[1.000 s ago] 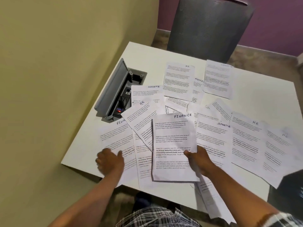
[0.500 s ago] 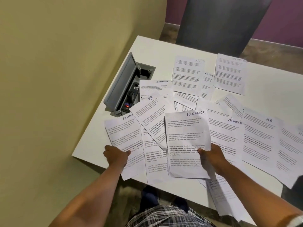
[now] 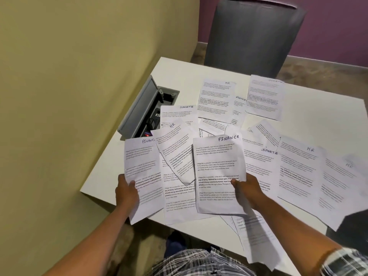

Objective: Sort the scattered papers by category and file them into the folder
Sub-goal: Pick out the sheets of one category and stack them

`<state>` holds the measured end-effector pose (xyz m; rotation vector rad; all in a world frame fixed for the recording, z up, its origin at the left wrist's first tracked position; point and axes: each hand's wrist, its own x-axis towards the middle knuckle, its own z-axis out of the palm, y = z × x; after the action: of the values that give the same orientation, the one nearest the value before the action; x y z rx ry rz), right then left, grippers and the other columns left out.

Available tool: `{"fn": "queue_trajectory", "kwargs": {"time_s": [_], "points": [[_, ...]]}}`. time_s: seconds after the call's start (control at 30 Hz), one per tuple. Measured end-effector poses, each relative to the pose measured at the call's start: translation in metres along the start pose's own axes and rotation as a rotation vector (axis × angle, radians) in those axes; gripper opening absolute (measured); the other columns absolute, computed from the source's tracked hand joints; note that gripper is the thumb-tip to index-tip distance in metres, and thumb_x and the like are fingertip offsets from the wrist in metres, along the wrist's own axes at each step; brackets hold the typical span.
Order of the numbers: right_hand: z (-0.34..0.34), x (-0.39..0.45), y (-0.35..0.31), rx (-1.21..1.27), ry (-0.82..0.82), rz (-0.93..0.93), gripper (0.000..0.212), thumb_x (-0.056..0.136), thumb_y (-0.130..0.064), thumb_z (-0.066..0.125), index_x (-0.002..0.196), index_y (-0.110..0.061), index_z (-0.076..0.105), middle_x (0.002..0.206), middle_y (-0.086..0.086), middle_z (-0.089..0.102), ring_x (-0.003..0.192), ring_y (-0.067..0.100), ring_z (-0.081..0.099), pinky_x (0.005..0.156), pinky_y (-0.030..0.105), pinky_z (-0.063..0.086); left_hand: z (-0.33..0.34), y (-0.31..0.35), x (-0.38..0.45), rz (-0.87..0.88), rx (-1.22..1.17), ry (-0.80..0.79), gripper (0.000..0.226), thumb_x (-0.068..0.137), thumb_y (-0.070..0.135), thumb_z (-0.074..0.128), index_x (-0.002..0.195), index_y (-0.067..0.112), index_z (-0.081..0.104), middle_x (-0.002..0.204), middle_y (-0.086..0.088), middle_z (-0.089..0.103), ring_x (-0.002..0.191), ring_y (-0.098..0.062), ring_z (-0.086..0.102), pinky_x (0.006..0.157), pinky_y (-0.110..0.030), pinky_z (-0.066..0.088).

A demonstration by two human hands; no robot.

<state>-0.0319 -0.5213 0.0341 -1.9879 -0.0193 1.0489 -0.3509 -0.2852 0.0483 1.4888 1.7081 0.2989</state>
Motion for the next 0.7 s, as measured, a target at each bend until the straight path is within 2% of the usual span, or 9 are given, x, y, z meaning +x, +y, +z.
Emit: {"fn": "queue_trajectory", "kwargs": {"time_s": [0.1,0.17,0.27,0.33,0.4,0.47,0.57,0.7], "points": [[-0.009,0.006,-0.002,0.018,0.015,-0.006,0.021,0.089,-0.010,0.073,0.109,-0.016,0.072,0.098,0.007,0.077,0.091,0.029,0.072,0.086,0.043,0.059,-0.013,0.016,-0.014,0.062,0.049,0.085,0.012,0.103,0.007,0.041,0.113,0.014,0.044,0.100,-0.006,0.058,0.076,-0.019,0.053,0.058,-0.027,0.040],[-0.018,0.011,-0.002,0.068,0.013,-0.012,0.024,0.089,-0.006,0.072,0.111,-0.015,0.073,0.100,0.006,0.077,0.094,0.029,0.073,0.092,0.048,0.058,-0.021,0.026,-0.021,0.091,0.079,0.149,0.010,0.103,0.008,0.042,0.108,0.016,0.044,0.097,-0.006,0.057,0.077,-0.023,0.053,0.061,-0.031,0.040],[-0.028,0.011,-0.006,0.137,0.025,-0.034,0.019,0.089,-0.004,0.070,0.106,-0.012,0.073,0.100,0.008,0.077,0.092,0.027,0.072,0.094,0.046,0.057,-0.033,0.033,-0.023,0.122,0.124,0.224,0.006,0.103,0.013,0.041,0.104,0.017,0.045,0.093,-0.010,0.058,0.079,-0.029,0.052,0.069,-0.036,0.041],[-0.033,0.006,-0.013,0.201,0.041,-0.045,0.020,0.090,0.002,0.067,0.108,-0.008,0.070,0.099,0.010,0.074,0.089,0.026,0.069,0.093,0.042,0.055,-0.039,0.037,-0.027,0.159,0.136,0.284,0.007,0.103,0.018,0.040,0.102,0.017,0.047,0.090,-0.011,0.058,0.078,-0.031,0.053,0.070,-0.038,0.042],[-0.036,0.004,-0.016,0.243,0.046,-0.050,0.024,0.090,0.006,0.065,0.110,-0.006,0.070,0.101,0.014,0.074,0.090,0.030,0.070,0.094,0.043,0.056,-0.043,0.045,-0.032,0.216,0.131,0.326,0.010,0.104,0.020,0.040,0.098,0.015,0.047,0.088,-0.010,0.057,0.077,-0.031,0.052,0.071,-0.040,0.042],[-0.037,0.003,-0.016,0.266,0.032,-0.053,0.024,0.090,0.007,0.064,0.109,-0.005,0.071,0.103,0.018,0.075,0.095,0.034,0.071,0.095,0.048,0.056,-0.041,0.058,-0.039,0.275,0.104,0.306,0.013,0.104,0.020,0.041,0.100,0.011,0.050,0.090,-0.011,0.057,0.079,-0.030,0.051,0.073,-0.040,0.042],[-0.037,0.003,-0.014,0.306,0.020,-0.030,0.025,0.089,0.007,0.065,0.110,-0.004,0.071,0.102,0.017,0.076,0.096,0.036,0.072,0.093,0.052,0.057,-0.020,0.080,-0.044,0.271,0.034,0.176,0.022,0.105,0.026,0.040,0.111,0.011,0.054,0.100,-0.009,0.061,0.088,-0.030,0.057,0.079,-0.040,0.045],[-0.035,-0.006,-0.023,0.382,-0.021,-0.033,0.027,0.090,0.010,0.063,0.113,-0.002,0.070,0.097,0.015,0.076,0.090,0.032,0.073,0.085,0.044,0.061,0.030,0.108,-0.057,0.265,0.012,0.001,0.025,0.105,0.027,0.042,0.119,0.013,0.057,0.110,-0.011,0.065,0.097,-0.031,0.062,0.089,-0.045,0.053]]}}
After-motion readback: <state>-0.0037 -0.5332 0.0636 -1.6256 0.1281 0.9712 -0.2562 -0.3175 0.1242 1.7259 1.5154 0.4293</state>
